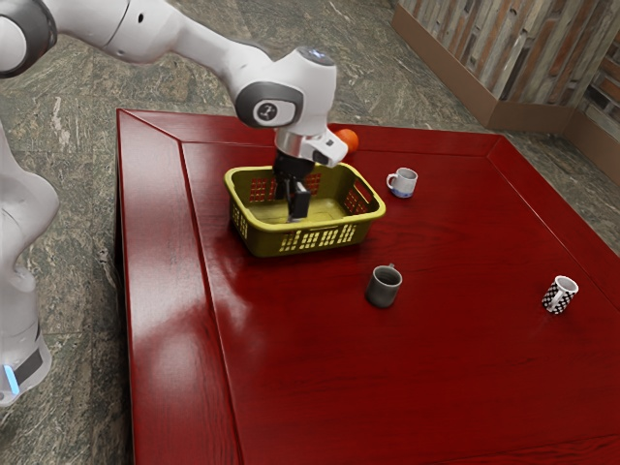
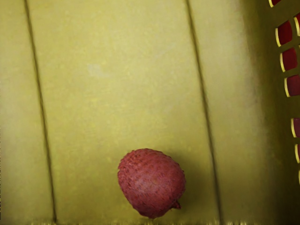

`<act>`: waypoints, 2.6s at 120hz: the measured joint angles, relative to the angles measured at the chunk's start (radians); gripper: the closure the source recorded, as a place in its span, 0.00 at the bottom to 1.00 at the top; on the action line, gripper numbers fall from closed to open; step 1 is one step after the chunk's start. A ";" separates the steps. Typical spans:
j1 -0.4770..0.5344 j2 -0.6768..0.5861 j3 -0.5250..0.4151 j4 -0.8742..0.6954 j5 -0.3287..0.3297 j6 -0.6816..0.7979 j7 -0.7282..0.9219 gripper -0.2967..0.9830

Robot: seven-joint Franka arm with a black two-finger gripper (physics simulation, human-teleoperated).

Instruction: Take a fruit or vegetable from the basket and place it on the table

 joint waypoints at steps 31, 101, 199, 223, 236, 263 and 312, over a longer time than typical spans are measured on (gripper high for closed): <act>-0.001 -0.001 0.003 -0.003 -0.004 0.019 0.011 0.23; 0.000 0.008 0.004 -0.023 -0.001 0.068 0.024 0.23; -0.001 0.012 0.018 -0.056 -0.019 0.108 0.037 0.23; -0.001 0.015 0.019 -0.060 -0.024 0.112 0.039 0.23; 0.000 0.016 0.024 -0.065 -0.028 0.115 0.040 0.23; 0.000 0.016 0.025 -0.066 -0.031 0.119 0.041 0.23; -0.001 0.029 0.031 -0.063 -0.031 0.130 0.043 0.23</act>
